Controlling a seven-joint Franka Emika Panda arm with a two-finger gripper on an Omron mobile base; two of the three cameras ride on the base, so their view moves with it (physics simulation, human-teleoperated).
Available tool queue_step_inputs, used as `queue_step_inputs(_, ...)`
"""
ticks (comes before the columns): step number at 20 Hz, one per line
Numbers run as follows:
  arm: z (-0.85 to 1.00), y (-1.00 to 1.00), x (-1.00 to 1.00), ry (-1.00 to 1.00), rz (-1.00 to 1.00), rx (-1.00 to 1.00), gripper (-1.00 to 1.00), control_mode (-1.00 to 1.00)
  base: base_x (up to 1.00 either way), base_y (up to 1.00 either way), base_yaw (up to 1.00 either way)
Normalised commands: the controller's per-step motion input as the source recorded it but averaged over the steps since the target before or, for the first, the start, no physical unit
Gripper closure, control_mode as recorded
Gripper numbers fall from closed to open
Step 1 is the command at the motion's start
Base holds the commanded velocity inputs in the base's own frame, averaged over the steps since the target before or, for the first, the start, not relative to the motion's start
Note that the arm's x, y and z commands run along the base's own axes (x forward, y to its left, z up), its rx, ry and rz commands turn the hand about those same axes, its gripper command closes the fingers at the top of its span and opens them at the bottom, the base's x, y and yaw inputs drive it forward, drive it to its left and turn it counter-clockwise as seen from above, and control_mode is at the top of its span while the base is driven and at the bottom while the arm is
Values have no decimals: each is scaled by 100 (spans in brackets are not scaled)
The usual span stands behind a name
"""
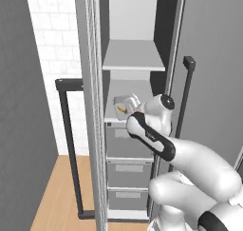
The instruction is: Take the meat container that has the shrimp and place it on the second highest rack of the freezer. Then take the vegetable container that has the lime and tomato and place it on the highest rack of the freezer.
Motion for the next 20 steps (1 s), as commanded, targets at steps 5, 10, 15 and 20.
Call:
queue_step_inputs(5,81,0,-99,27,57,-11,-100,-100,0,0,0)
queue_step_inputs(10,77,0,-100,31,60,-41,-100,-100,0,0,0)
queue_step_inputs(15,56,-10,-100,19,56,-49,-100,-100,0,0,0)
queue_step_inputs(20,8,-58,-100,-12,38,-29,-100,-100,0,0,0)
